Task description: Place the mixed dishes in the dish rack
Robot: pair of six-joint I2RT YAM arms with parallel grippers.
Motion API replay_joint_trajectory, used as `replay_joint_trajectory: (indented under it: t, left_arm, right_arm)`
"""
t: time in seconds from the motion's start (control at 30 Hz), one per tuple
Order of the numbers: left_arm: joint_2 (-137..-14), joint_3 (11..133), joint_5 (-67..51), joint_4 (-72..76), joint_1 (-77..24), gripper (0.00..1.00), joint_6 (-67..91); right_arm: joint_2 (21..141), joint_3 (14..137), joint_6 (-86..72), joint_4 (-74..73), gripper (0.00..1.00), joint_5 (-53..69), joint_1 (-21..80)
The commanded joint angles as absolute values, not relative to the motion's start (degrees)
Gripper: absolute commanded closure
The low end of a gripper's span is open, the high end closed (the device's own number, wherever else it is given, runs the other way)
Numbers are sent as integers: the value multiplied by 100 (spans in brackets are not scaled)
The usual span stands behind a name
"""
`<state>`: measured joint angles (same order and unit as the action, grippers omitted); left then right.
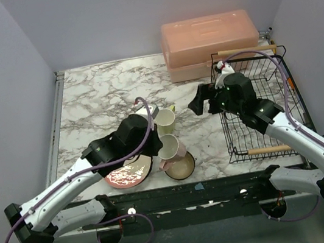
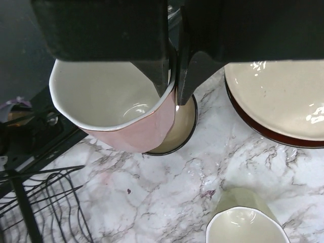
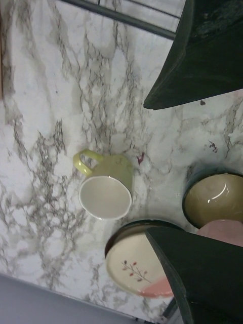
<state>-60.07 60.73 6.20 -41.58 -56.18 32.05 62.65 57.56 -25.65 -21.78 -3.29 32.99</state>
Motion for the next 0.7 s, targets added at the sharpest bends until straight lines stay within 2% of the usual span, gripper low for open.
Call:
replay_joint_trajectory:
  t: [0.0, 0.17, 0.4, 0.5, 0.67]
  left_arm:
    - [-5222, 5735, -666, -3097, -4918, 100, 3642]
    - [-4292, 5152, -1837, -2085, -3871, 100, 4139]
    - [-3436, 4792, -2332, -1441, -3130, 100, 4796]
    - [-3183, 4609, -2514, -1058, -2968, 100, 5012]
    - [-2647, 4355, -2102, -600, -2899, 100, 5210]
  right_arm:
    - [6116, 5416, -2824, -1320, 0, 1145, 3287]
    - [6128, 5058, -3317, -262, 0, 2270, 3295]
    - [6305, 4552, -3891, 1332, 0, 3233, 3547]
    - [6347, 4328, -4062, 2053, 0, 3339, 3935]
    - [5981, 3775, -4606, 3031, 0, 3078, 4069]
